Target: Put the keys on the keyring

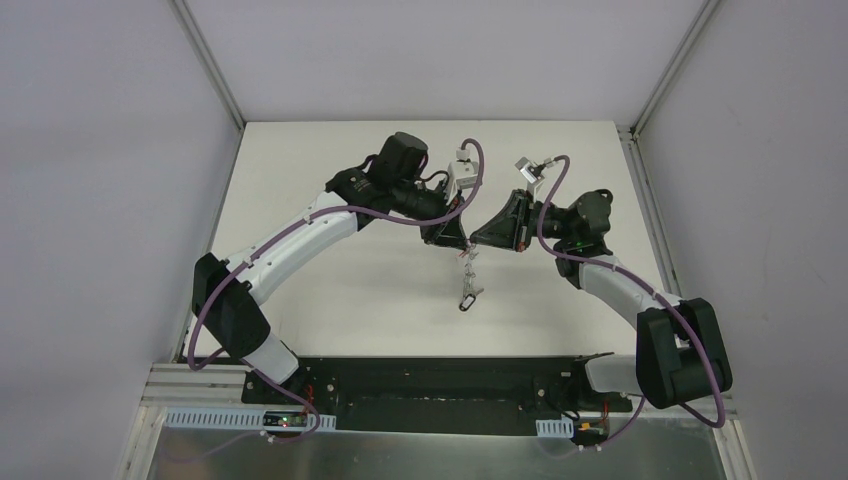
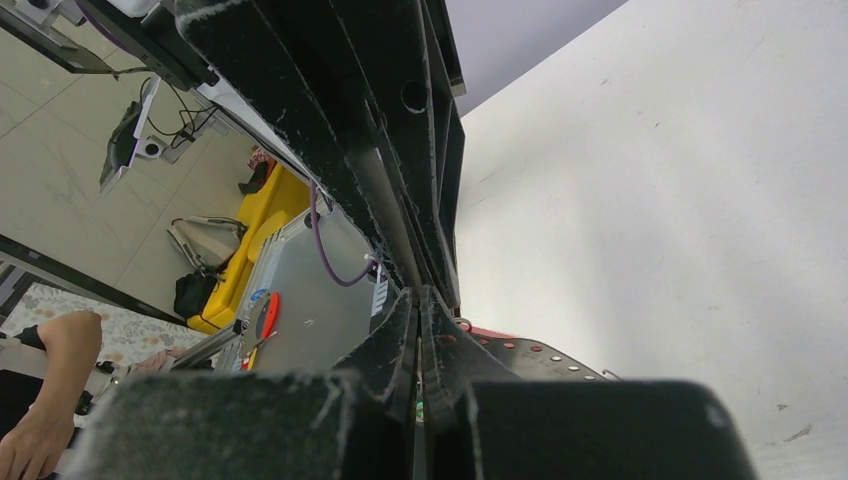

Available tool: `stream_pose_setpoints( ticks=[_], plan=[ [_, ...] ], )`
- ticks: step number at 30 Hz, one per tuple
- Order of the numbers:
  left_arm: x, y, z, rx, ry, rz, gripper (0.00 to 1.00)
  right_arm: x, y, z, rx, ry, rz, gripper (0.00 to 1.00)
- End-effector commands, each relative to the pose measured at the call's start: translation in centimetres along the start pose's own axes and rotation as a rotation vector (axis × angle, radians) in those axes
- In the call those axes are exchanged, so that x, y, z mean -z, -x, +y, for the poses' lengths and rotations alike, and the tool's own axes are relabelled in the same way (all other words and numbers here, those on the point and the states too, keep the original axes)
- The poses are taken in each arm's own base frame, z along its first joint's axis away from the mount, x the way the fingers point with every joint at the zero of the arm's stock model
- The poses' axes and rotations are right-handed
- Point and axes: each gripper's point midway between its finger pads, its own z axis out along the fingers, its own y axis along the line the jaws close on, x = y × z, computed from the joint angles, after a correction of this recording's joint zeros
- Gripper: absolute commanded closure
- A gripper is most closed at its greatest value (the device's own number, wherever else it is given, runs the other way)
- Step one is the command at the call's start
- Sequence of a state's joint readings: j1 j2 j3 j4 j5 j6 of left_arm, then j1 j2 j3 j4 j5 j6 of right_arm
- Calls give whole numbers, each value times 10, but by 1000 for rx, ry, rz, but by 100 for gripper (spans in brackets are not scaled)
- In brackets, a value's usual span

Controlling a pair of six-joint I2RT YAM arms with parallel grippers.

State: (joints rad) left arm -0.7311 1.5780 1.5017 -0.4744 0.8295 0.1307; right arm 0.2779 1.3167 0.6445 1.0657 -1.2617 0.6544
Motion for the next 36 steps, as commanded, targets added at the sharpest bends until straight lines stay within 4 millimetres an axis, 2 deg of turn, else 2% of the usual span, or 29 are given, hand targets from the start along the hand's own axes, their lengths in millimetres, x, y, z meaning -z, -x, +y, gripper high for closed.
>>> stream_pose_setpoints(
  ticks=[1,4,12,18,25,27,30,36],
  plan=[
    [9,15,-12,-52,-33,-54,92,0,17,8,89,11,-33,100],
    [9,18,-13,-50,-38,-57,100,0,17,8,90,11,-33,100],
    [17,24,-10,-27,19,-37,100,1,15,5,107,9,-22,100],
    [28,13,-6,15,107,79,100,3,9,5,168,-1,22,85],
    [27,-4,-13,88,129,229,100,-4,1,13,243,0,71,68],
    [25,-1,-16,93,114,210,100,-5,0,17,249,12,77,58],
    [24,2,-20,84,89,188,100,-6,-1,19,256,22,81,53],
    [21,5,-32,69,13,166,100,-7,-5,20,266,35,94,50]
  ],
)
